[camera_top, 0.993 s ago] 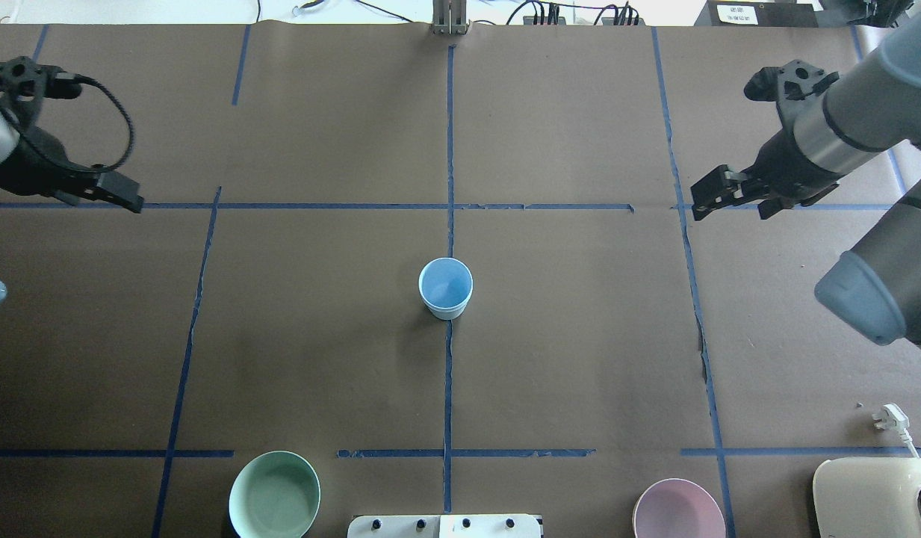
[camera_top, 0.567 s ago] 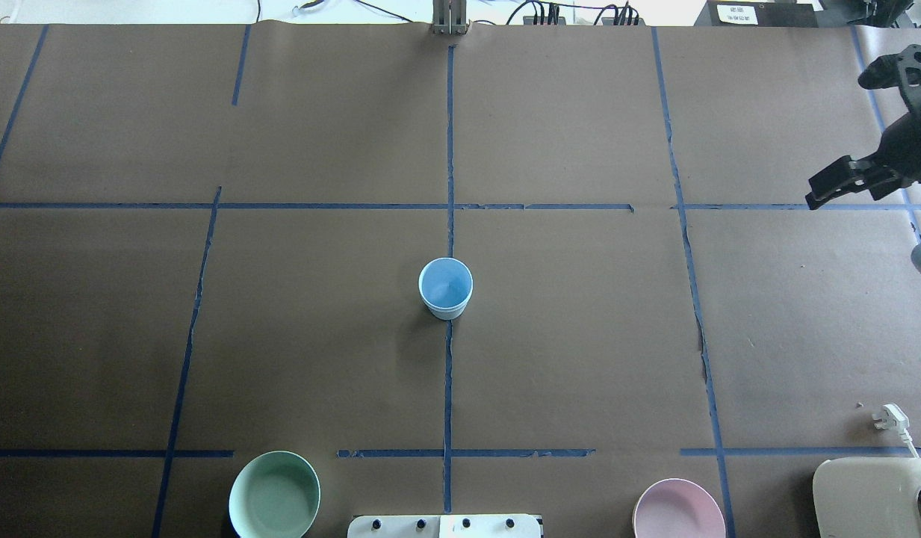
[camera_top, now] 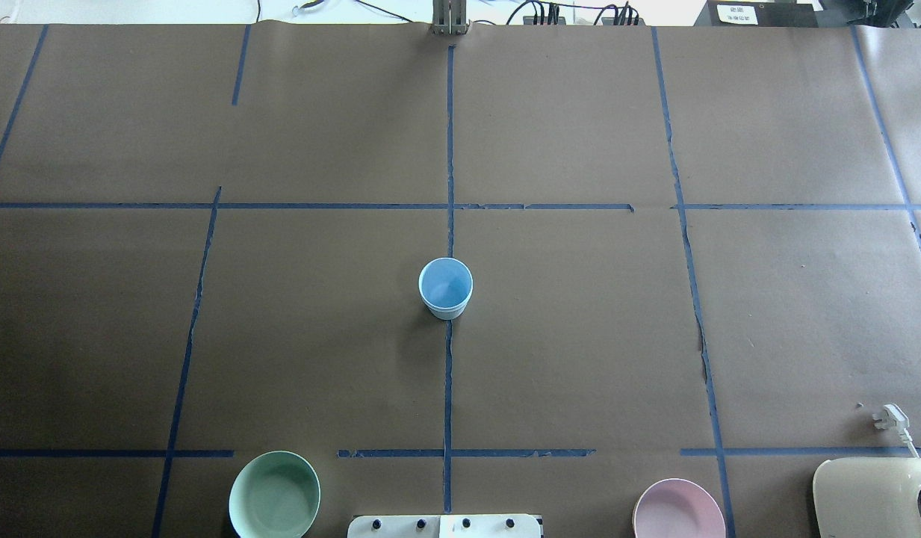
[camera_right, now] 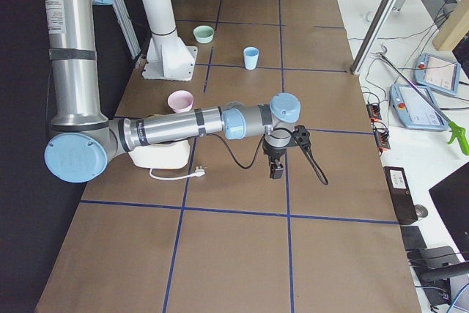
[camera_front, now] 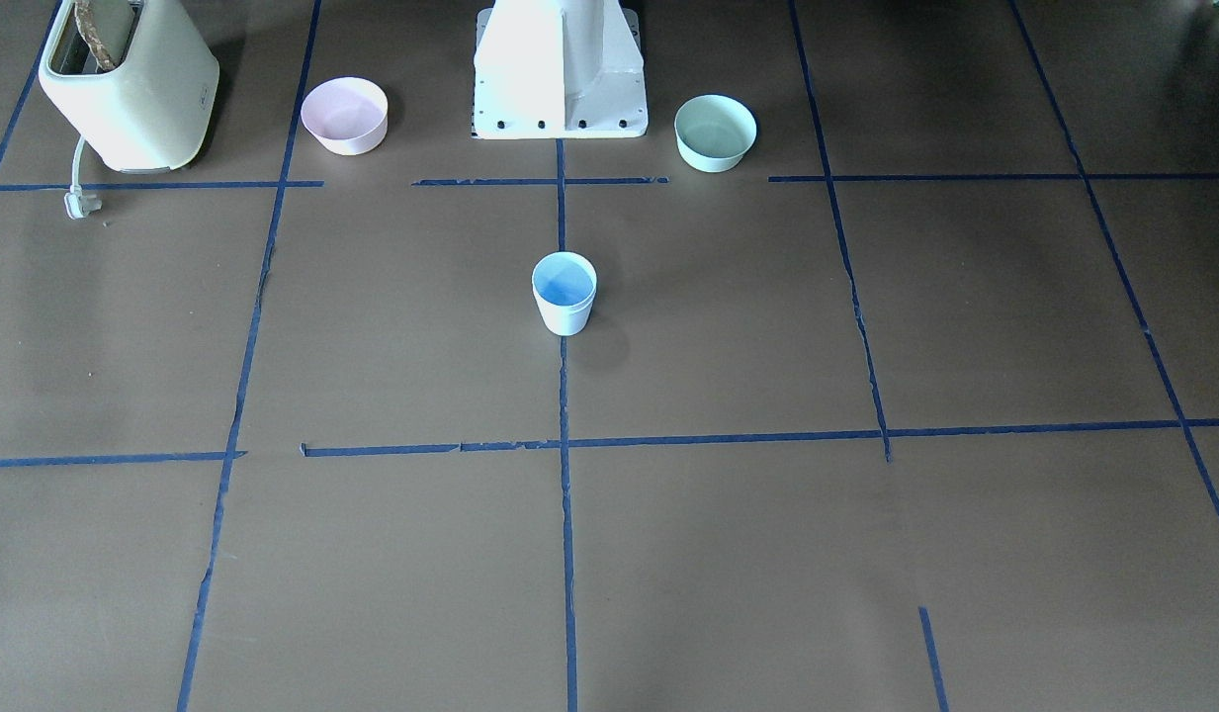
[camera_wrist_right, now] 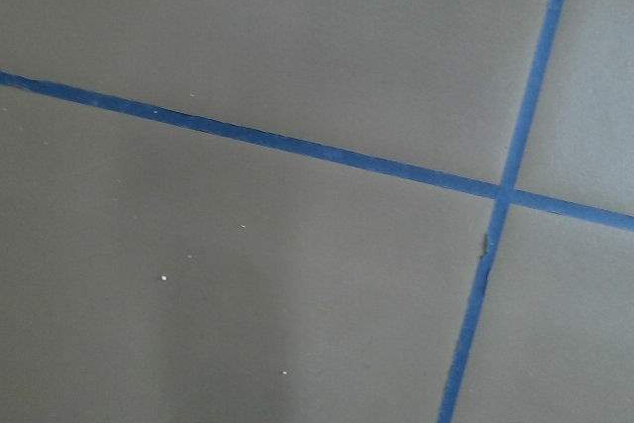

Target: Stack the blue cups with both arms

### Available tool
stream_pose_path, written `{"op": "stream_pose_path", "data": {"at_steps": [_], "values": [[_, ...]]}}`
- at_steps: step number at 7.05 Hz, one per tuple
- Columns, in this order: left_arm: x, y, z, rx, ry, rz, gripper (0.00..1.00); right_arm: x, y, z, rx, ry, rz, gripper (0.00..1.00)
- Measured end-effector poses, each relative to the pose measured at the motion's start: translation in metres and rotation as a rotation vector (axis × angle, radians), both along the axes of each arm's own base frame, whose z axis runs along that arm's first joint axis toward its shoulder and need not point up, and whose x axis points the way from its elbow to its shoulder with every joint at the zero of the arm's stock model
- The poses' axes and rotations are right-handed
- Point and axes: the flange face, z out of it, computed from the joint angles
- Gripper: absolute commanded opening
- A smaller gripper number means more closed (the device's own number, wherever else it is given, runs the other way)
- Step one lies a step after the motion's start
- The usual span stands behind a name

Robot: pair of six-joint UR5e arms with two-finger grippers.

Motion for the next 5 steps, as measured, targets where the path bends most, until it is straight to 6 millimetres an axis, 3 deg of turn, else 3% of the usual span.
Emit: {"op": "stream_pose_path", "data": {"at_steps": [2,5], "values": [[-0.004,-0.006,-0.007,-0.094,0.042,-0.011,1.0,0.019,0.0,0.036,-0.024,0.007,-0.012,1.0],[-0.03,-0.01,-0.031,-0.176,0.022,-0.057,1.0,0.026,0.0,0.044,-0.036,0.007,-0.005,1.0]]}}
